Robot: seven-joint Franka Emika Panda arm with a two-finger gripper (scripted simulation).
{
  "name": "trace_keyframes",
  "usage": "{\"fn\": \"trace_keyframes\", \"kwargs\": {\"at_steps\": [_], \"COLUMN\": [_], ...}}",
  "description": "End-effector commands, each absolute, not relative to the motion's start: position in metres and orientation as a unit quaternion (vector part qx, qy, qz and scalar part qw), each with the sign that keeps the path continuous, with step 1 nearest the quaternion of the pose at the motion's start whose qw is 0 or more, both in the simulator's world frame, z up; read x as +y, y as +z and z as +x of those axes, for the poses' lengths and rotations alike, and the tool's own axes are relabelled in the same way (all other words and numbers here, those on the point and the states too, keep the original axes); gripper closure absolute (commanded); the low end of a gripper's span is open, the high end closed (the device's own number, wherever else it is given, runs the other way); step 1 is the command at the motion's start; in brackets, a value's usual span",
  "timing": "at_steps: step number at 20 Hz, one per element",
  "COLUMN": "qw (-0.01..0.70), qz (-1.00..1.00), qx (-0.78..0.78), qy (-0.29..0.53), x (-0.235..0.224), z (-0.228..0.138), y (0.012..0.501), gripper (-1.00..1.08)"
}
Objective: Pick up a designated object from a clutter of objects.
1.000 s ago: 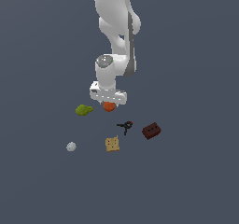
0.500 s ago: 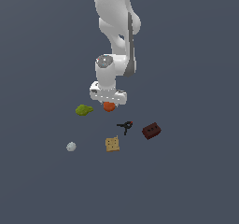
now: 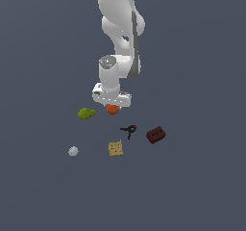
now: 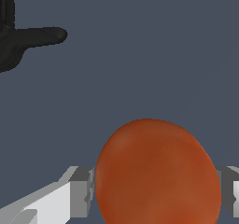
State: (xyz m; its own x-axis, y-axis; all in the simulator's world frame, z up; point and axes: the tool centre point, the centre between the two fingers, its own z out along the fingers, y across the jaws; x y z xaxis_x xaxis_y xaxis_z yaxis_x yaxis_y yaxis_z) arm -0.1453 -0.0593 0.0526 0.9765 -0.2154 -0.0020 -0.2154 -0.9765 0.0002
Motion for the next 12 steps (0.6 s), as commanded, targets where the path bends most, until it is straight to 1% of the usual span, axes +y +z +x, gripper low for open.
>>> {"fn": "trace_keyframes", "kwargs": {"at_steps": [1, 6, 12], "qw": [0.0, 0.0, 0.001], "qz": [0.994, 0.994, 0.994], "qx": [-0.108, -0.108, -0.108], "qy": [0.0, 0.0, 0.0], "x": [-0.058, -0.052, -0.042], "z": [-0.144, -0.143, -0.142], "y": [0.059, 0.078, 0.114], "gripper": [1.08, 1.08, 1.08]}}
